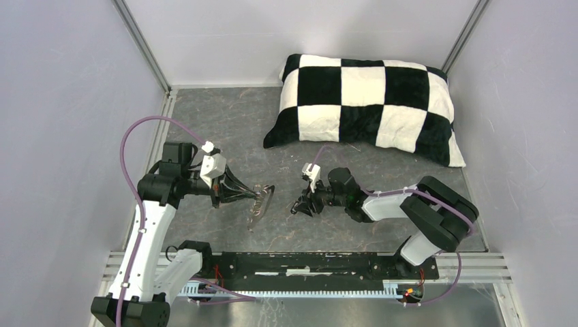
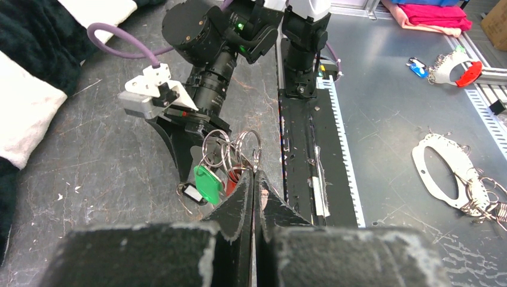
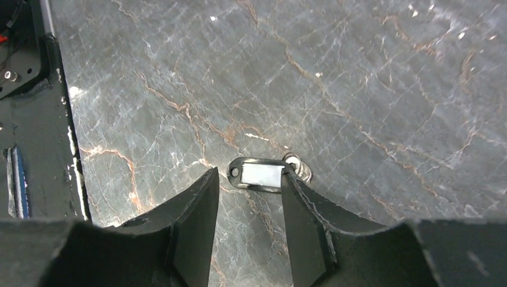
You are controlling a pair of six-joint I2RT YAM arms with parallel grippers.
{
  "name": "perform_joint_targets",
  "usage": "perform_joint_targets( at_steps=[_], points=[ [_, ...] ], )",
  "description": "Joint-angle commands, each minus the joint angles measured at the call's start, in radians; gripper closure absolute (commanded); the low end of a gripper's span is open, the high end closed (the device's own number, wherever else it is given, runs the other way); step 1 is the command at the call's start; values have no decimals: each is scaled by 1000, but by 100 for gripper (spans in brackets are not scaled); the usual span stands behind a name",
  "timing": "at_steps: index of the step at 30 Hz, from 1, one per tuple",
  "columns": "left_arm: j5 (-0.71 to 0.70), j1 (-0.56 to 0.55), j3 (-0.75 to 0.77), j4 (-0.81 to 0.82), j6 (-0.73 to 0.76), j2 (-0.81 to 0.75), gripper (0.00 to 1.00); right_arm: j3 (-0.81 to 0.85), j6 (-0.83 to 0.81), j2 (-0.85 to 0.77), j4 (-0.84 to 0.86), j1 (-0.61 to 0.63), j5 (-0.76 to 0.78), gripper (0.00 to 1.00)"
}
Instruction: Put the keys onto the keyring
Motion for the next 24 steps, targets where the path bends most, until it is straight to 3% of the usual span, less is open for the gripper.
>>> perform_joint_targets(
  at_steps=[1,17,24],
  points=[
    [26,0,12,-1,23,-15,98,17,21,32,42,-11,-36,51],
    [31,0,12,-2,19,-16,98,39,29,105,55,-46,-50,51],
    [30,0,9,-3,20,-16,98,31,46,129,93,-44,-73,59]
  ],
)
